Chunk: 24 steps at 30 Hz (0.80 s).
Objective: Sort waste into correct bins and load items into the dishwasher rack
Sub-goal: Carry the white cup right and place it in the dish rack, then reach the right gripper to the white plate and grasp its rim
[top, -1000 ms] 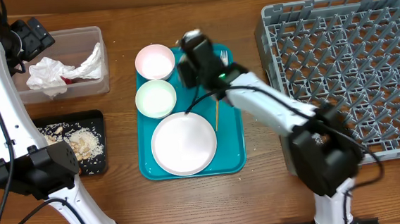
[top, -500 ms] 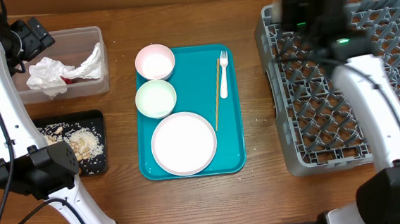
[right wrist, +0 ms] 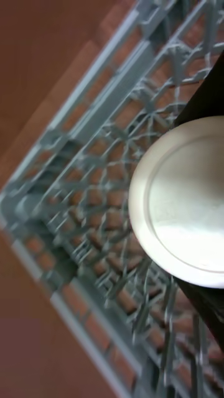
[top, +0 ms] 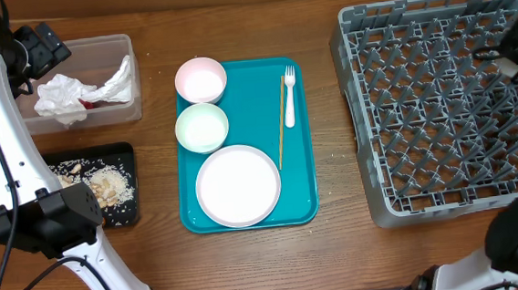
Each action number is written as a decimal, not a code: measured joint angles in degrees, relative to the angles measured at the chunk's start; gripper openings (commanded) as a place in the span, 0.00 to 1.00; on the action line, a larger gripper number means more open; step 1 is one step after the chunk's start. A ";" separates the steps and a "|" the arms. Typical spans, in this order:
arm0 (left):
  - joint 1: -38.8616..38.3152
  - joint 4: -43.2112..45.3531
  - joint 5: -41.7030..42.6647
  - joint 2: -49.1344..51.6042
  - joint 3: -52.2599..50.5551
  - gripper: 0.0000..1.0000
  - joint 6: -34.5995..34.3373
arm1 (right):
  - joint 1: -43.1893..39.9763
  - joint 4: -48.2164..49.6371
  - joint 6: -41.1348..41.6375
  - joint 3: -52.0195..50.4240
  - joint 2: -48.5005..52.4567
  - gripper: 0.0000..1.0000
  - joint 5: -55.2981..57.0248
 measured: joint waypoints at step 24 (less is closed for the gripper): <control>0.00 0.00 0.00 -0.02 0.00 1.00 0.00 | 9.66 -0.59 0.81 -0.04 -7.89 1.00 -36.30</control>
